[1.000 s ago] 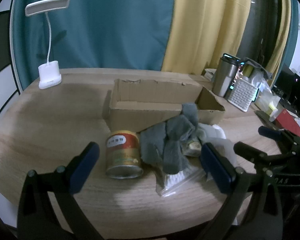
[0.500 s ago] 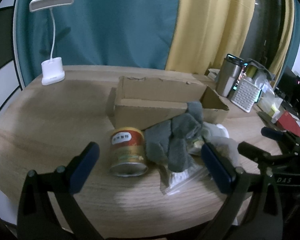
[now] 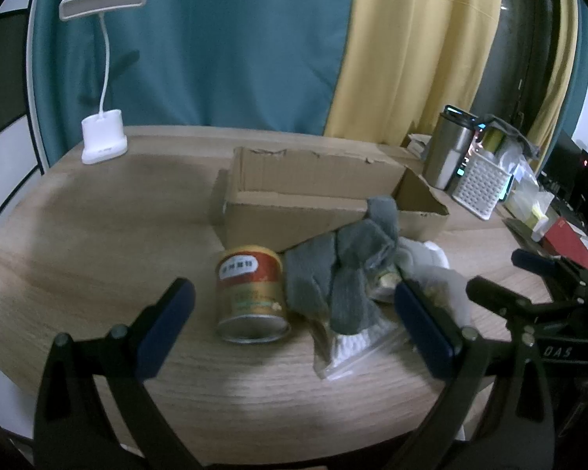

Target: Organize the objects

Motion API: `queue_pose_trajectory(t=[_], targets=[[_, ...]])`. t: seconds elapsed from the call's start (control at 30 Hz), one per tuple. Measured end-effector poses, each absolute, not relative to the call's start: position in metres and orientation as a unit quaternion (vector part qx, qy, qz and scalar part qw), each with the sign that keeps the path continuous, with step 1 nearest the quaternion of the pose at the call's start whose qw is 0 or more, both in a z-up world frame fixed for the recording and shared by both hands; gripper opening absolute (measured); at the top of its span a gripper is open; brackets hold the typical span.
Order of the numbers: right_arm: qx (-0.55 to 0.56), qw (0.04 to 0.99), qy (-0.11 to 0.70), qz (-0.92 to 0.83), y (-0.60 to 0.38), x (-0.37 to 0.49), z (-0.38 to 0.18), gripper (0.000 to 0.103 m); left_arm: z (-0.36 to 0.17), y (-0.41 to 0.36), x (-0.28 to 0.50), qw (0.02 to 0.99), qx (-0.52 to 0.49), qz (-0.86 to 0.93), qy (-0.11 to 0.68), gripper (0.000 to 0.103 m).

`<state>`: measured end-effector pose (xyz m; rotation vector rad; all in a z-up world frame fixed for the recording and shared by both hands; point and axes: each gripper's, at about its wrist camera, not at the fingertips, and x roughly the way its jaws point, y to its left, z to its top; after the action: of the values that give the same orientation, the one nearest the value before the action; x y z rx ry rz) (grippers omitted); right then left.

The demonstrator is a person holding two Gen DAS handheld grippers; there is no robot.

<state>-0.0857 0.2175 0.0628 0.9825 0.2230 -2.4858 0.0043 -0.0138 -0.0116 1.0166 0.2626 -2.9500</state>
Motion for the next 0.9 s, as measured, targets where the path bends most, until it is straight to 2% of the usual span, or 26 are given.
queue_pose_trajectory(t=[0.9], targets=[[0.36,0.229,0.078,-0.901,0.2181,-0.0849,0.062,0.102,-0.014,-0.0137,0.0061,0.008,0.325,-0.942,0.086,0.103]])
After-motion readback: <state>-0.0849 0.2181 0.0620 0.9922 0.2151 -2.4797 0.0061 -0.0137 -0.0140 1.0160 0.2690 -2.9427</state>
